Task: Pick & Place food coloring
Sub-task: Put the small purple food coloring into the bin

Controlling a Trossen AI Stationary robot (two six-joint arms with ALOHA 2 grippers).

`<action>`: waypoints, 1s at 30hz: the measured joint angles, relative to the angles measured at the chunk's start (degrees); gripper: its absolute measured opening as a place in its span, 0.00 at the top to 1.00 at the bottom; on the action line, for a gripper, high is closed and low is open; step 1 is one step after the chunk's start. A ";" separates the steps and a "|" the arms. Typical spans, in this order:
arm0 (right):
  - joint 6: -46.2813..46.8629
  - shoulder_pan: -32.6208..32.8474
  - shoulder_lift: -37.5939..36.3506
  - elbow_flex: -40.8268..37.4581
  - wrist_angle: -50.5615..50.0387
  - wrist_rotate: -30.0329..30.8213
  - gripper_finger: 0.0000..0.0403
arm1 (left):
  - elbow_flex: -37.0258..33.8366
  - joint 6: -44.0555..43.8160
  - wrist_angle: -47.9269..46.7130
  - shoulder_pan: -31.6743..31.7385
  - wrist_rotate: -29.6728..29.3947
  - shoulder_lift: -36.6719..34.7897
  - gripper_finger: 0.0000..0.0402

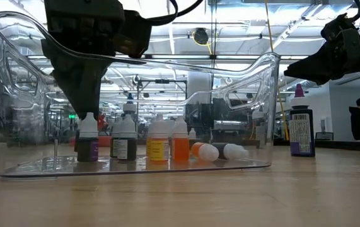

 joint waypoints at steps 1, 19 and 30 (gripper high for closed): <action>0.00 0.00 0.00 0.00 -0.02 0.00 0.65 | 0.00 0.01 0.01 0.00 -0.03 0.00 0.84; 0.01 0.00 0.00 -0.02 -0.02 0.00 0.65 | 0.00 0.32 0.14 0.00 -1.54 0.00 0.81; 0.00 0.00 0.00 -0.02 0.00 0.00 0.65 | -0.02 1.65 2.82 0.00 -2.39 0.00 0.82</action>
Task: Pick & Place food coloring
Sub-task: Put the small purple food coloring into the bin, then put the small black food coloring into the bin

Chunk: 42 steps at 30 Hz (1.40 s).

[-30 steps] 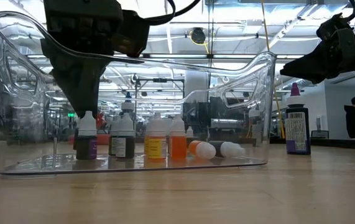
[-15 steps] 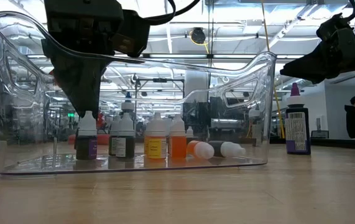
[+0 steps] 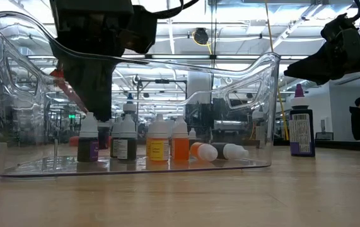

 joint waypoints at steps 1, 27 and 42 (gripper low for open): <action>0.02 0.00 0.00 0.00 0.00 0.00 0.65 | 0.00 0.31 0.41 0.00 -0.03 0.00 0.82; 0.01 0.00 0.00 0.00 0.00 0.00 0.65 | -0.15 1.33 2.79 0.50 -0.13 1.40 0.76; 0.02 0.00 0.00 -0.04 0.00 0.00 0.65 | 1.35 3.69 3.67 0.59 0.96 1.38 0.69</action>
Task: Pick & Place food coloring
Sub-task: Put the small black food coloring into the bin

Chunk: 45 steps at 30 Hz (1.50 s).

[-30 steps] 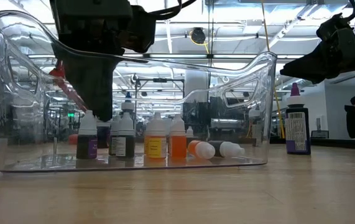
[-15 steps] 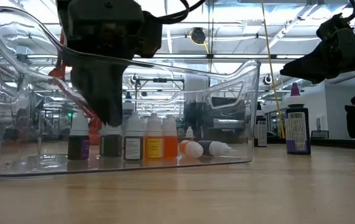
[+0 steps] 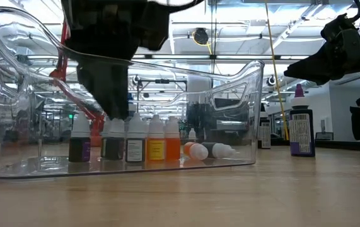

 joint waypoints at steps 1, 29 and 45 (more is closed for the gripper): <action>0.00 0.00 0.00 0.00 0.00 0.00 0.65 | 0.58 0.51 -0.27 0.00 0.02 0.00 0.69; -0.02 0.00 0.00 0.00 -0.02 0.00 0.65 | 14.54 23.98 -8.49 29.36 4.69 -0.11 0.69; -0.01 0.02 0.04 0.04 0.04 -0.04 0.65 | 14.54 28.36 0.18 31.38 14.28 5.16 0.69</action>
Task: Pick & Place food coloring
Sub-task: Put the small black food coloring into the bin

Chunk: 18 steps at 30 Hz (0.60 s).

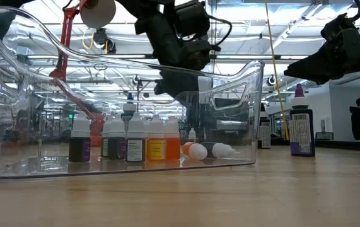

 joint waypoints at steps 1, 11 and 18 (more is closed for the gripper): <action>0.01 0.00 0.20 0.03 0.20 0.05 0.65 | 0.00 0.16 0.10 -0.13 -0.25 0.48 0.69; 0.01 0.00 1.13 0.00 -0.09 0.00 0.65 | -0.02 1.22 1.12 -0.18 -2.95 4.56 0.69; -0.01 0.00 1.65 0.00 -0.06 0.02 0.65 | -0.02 1.97 1.45 -0.21 -4.27 5.59 0.69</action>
